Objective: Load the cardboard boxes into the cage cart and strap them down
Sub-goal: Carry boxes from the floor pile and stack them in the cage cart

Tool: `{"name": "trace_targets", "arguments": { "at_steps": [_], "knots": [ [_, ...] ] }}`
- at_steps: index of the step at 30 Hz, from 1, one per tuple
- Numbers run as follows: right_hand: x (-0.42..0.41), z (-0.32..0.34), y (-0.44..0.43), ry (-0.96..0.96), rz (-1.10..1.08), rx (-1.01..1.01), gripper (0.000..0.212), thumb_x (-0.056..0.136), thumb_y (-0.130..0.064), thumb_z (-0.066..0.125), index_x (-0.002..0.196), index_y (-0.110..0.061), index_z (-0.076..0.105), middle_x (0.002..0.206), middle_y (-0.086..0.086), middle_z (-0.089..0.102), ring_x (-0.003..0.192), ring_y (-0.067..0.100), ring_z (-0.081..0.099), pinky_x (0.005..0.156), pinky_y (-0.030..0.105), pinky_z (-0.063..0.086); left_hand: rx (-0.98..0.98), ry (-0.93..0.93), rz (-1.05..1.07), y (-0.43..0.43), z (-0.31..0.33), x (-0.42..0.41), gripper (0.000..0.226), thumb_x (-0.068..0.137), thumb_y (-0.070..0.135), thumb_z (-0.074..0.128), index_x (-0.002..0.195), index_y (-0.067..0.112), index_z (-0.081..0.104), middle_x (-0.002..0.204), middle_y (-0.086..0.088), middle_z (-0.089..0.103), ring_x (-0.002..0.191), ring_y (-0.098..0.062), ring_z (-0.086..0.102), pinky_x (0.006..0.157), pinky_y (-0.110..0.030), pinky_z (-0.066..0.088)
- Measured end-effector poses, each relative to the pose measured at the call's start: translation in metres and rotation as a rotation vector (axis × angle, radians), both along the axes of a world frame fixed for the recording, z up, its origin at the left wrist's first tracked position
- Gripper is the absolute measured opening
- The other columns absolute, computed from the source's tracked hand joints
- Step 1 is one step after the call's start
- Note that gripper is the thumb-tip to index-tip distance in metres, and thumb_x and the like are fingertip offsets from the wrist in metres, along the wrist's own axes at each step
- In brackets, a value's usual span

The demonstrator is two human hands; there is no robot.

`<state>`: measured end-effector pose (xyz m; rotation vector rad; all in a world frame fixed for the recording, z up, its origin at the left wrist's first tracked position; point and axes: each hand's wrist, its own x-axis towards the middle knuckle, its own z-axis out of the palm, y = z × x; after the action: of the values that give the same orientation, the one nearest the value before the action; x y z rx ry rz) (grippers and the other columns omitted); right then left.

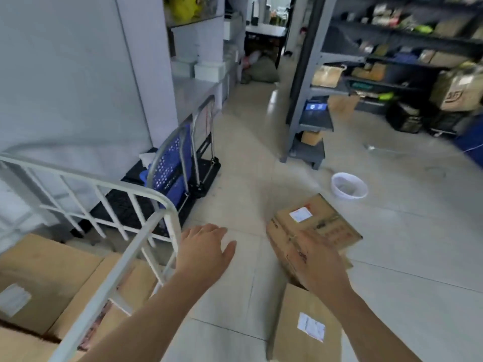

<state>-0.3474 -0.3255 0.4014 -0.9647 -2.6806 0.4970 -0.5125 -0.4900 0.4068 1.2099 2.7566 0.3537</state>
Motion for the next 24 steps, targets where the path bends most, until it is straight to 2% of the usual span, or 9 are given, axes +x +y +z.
{"name": "trace_targets", "arguments": {
  "at_steps": [2, 5, 8, 15, 18, 24],
  "knots": [
    [0.035, -0.002, 0.034, -0.009, -0.096, -0.056, 0.020, 0.091, -0.034, 0.052, 0.107, -0.023, 0.059, 0.098, 0.003, 0.066, 0.094, 0.027, 0.060, 0.082, 0.034, 0.045, -0.033, -0.023, -0.052, 0.045, -0.009, 0.025, 0.050, 0.093, 0.055, 0.031, 0.131, 0.030, 0.052, 0.132, 0.008, 0.055, 0.121, -0.018, 0.048, 0.102, -0.033, 0.031],
    [0.076, -0.016, 0.086, -0.084, -0.189, -0.082, 0.033, 0.093, -0.032, 0.055, 0.119, -0.013, 0.060, 0.121, 0.005, 0.061, 0.116, 0.024, 0.051, 0.095, 0.031, 0.037, -0.080, -0.055, -0.113, 0.106, -0.023, 0.052, 0.046, 0.095, 0.052, 0.035, 0.131, 0.029, 0.052, 0.131, 0.007, 0.055, 0.119, -0.018, 0.048, 0.099, -0.033, 0.032],
    [0.099, -0.030, 0.124, -0.111, -0.267, -0.122, 0.043, 0.093, -0.035, 0.054, 0.132, -0.015, 0.053, 0.134, 0.003, 0.054, 0.123, 0.021, 0.047, 0.103, 0.027, 0.031, -0.124, -0.079, -0.172, 0.154, -0.037, 0.066, 0.046, 0.095, 0.051, 0.036, 0.130, 0.028, 0.053, 0.128, 0.006, 0.057, 0.117, -0.017, 0.050, 0.100, -0.033, 0.035],
    [0.100, -0.074, 0.196, -0.138, -0.406, -0.193, 0.045, 0.093, -0.037, 0.050, 0.134, -0.017, 0.051, 0.129, 0.001, 0.057, 0.117, 0.019, 0.051, 0.102, 0.035, 0.040, -0.211, -0.084, -0.263, 0.247, -0.083, 0.040, 0.042, 0.094, 0.050, 0.038, 0.124, 0.027, 0.056, 0.118, 0.007, 0.061, 0.111, -0.016, 0.053, 0.095, -0.030, 0.039],
    [0.081, -0.093, 0.221, -0.160, -0.472, -0.221, 0.045, 0.094, -0.038, 0.049, 0.134, -0.018, 0.050, 0.129, -0.001, 0.057, 0.110, 0.016, 0.054, 0.100, 0.031, 0.041, -0.214, -0.090, -0.307, 0.289, -0.102, 0.010, 0.042, 0.093, 0.049, 0.039, 0.123, 0.025, 0.056, 0.116, 0.006, 0.062, 0.107, -0.017, 0.054, 0.092, -0.030, 0.040],
    [0.017, -0.141, 0.266, -0.164, -0.620, -0.322, 0.037, 0.096, -0.033, 0.048, 0.129, -0.017, 0.054, 0.126, 0.000, 0.058, 0.098, 0.013, 0.056, 0.092, 0.024, 0.039, -0.260, -0.114, -0.429, 0.381, -0.149, -0.073, 0.047, 0.094, 0.048, 0.041, 0.137, 0.028, 0.047, 0.127, 0.004, 0.058, 0.113, -0.018, 0.054, 0.094, -0.031, 0.040]
  ]
}}
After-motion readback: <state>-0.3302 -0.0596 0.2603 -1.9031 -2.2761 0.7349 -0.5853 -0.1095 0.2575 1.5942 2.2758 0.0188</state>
